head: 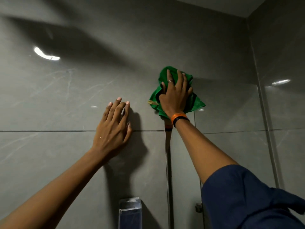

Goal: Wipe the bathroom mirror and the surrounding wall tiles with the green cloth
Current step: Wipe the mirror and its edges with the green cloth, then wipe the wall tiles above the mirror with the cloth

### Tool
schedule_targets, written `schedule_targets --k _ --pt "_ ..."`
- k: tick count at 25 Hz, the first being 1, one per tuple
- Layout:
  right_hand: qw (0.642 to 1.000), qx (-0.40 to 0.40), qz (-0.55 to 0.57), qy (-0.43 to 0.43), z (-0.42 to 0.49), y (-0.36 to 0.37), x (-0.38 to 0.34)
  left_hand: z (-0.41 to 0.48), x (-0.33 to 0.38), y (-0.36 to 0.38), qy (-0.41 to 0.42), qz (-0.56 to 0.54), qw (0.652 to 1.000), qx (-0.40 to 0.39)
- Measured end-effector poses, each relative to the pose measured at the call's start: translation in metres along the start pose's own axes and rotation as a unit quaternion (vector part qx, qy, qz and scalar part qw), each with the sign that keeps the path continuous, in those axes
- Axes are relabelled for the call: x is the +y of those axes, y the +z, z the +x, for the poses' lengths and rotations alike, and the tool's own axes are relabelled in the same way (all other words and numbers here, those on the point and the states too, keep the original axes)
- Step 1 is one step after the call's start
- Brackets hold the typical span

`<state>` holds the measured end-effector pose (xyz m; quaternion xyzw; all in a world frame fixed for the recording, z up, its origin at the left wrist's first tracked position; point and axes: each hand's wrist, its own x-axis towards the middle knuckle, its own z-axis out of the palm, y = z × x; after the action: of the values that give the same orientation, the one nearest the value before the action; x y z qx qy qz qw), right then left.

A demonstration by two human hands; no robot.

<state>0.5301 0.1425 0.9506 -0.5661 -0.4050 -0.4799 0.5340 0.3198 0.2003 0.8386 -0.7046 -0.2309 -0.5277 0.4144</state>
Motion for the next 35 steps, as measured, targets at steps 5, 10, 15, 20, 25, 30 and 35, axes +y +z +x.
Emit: schedule_targets --k 5,10,15,20,25,30,35 --pt "0.992 -0.038 0.013 -0.121 -0.037 0.003 -0.042 -0.028 -0.009 -0.021 -0.015 0.035 0.998 -0.043" --pt "0.983 -0.070 0.049 -0.162 -0.060 -0.012 -0.088 -0.044 -0.041 -0.063 -0.036 0.070 0.995 -0.056" --pt "0.974 0.005 0.010 -0.227 -0.098 -0.037 -0.130 -0.058 -0.076 -0.111 -0.056 0.076 0.994 -0.054" --pt "0.975 0.029 -0.003 -0.218 -0.172 -0.053 -0.160 -0.116 -0.089 -0.132 -0.068 0.026 0.995 -0.073" --pt "0.985 -0.087 0.008 -0.148 -0.326 -0.073 -0.169 -0.254 -0.066 -0.135 -0.124 -0.055 0.975 -0.174" --pt "0.968 -0.239 0.030 -0.063 -0.501 -0.109 -0.168 -0.413 -0.013 -0.152 -0.196 -0.149 0.928 -0.281" --pt "0.894 -0.444 0.040 0.028 -0.700 -0.172 -0.154 -0.590 0.062 -0.189 -0.258 -0.197 0.861 -0.393"
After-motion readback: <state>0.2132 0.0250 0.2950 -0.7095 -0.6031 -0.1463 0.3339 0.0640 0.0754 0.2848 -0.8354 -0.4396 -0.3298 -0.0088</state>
